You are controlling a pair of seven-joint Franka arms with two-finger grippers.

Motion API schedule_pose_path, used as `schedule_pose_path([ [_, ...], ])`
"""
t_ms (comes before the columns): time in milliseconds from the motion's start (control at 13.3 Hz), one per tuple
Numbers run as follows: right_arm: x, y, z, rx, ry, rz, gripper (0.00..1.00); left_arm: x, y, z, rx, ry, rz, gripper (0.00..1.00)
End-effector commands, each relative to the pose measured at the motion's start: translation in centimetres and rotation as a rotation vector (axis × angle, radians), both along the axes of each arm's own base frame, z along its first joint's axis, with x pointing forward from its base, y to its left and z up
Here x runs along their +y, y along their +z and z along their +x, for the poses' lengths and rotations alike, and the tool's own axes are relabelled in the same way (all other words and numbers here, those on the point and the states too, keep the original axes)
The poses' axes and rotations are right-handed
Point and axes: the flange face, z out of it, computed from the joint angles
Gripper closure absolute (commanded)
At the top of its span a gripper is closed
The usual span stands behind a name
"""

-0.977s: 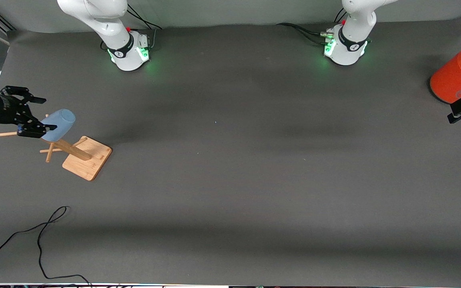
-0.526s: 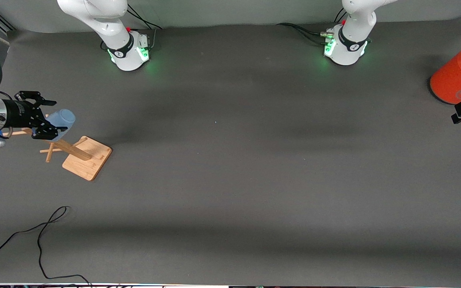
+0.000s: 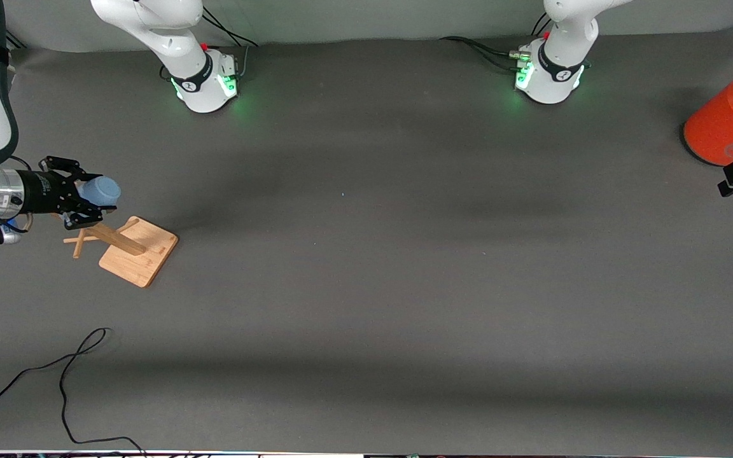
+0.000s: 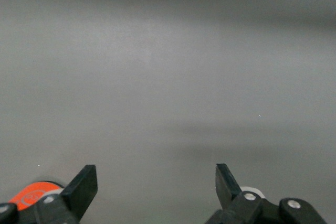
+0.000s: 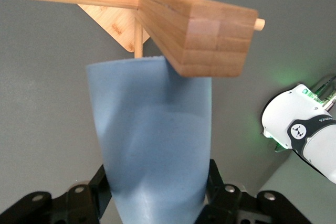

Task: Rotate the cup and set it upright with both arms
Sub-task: 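Close the right gripper around the blue cup's base on the peg, then slide the blue cup off the peg with the right gripper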

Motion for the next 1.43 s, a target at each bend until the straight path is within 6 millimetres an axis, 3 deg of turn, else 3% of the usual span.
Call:
schedule_pose_path([
  [0, 0.5, 1.6, -0.4, 0.008, -0.019, 0.005, 0.75, 0.0, 0.3, -0.8, 0.0, -0.011, -0.006, 0.0],
  [225, 1.8, 5.9, 0.3, -0.001, -0.032, -0.01, 0.74, 0.1, 0.2, -0.8, 0.002, -0.01, -0.006, 0.0],
  [451, 8.2, 9.4, 0.6, 0.006, -0.023, 0.004, 0.74, 0.0, 0.3, -0.8, 0.0, -0.011, -0.006, 0.0],
  [676, 16.5, 10.7, 0.1, 0.017, -0.018, -0.005, 0.73, 0.1, 0.3, -0.8, -0.001, -0.011, -0.004, 0.0],
  [826, 23.5, 11.1, -0.6, 0.011, 0.058, -0.01, 0.73, 0.4, 0.1, -0.4, -0.011, -0.006, -0.005, 0.0],
  [1202, 40.0, 8.4, 0.5, -0.071, 0.316, 0.013, 0.71, 1.7, 0.0, -0.6, 0.001, 0.017, -0.006, 0.0],
  [1352, 45.9, 6.3, 0.3, -0.192, 0.422, -0.04, 0.72, 3.6, -0.2, -0.8, 0.012, 0.014, -0.021, 0.0],
])
